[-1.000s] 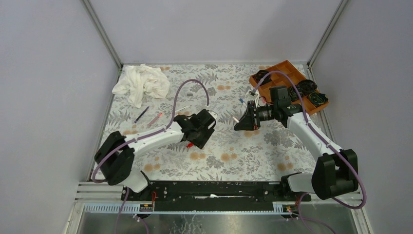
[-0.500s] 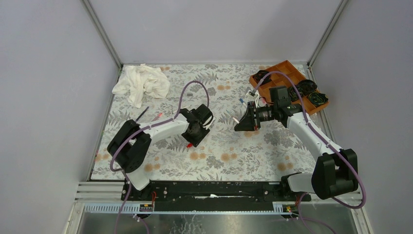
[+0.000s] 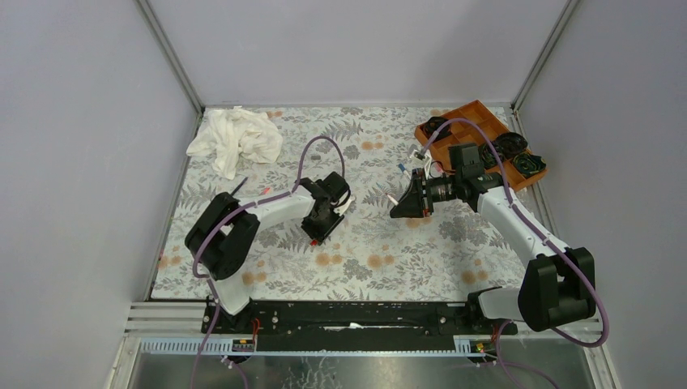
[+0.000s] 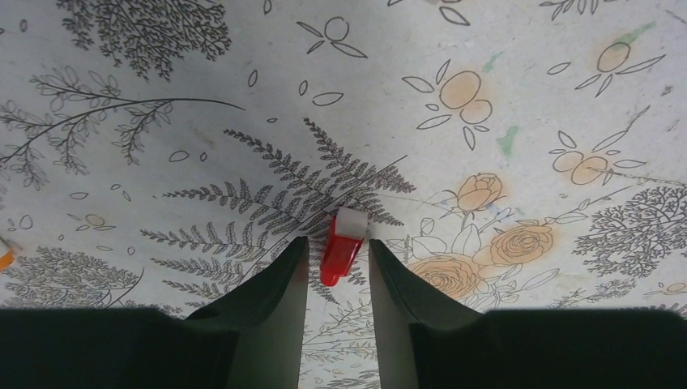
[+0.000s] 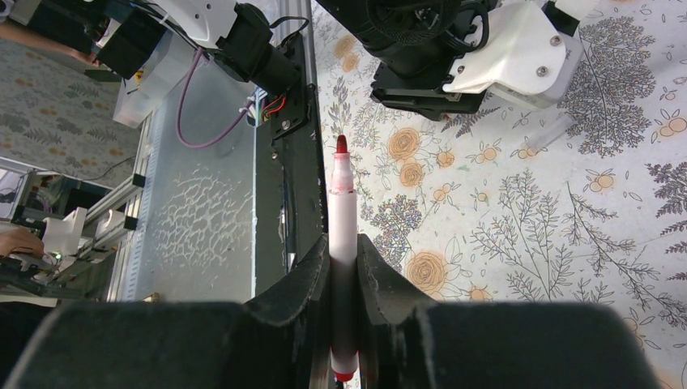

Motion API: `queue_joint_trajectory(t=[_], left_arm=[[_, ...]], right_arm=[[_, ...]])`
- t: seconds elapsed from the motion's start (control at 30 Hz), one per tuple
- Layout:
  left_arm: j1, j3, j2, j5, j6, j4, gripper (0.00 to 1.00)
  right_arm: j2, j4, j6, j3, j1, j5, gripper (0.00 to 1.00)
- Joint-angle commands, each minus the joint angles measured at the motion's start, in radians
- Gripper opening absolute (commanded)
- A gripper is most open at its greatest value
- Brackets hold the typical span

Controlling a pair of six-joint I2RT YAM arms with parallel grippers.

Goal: Insert the pens into the pen caps
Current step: Insert the pen cap onto the pen.

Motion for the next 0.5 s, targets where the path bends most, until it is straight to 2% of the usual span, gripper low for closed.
queue_joint_trajectory(t=[0.0,0.23,0.37,0.47], left_arm=[[0.012,0.013,0.02,0.055,0.022,-0.019,0.39],[0.012,0.008,0.041,0.072,0.014,-0.009,0.33],[0.013,0.006,0.04,0.065,0.013,-0.001,0.07],[0.014,-0.006,0.004,0.052,-0.04,0.022,0.0]], right_arm=[[0.0,-0.008,-0.018,0.043,-0.007,-0.016,0.0],[-0.003,-0.008,-0.018,0.043,-0.007,-0.019,0.0],[-0.005,-0.009,-0.019,0.042,-0.008,-0.019,0.0],[-0.005,-0.009,-0.02,0.04,-0.009,-0.02,0.0]])
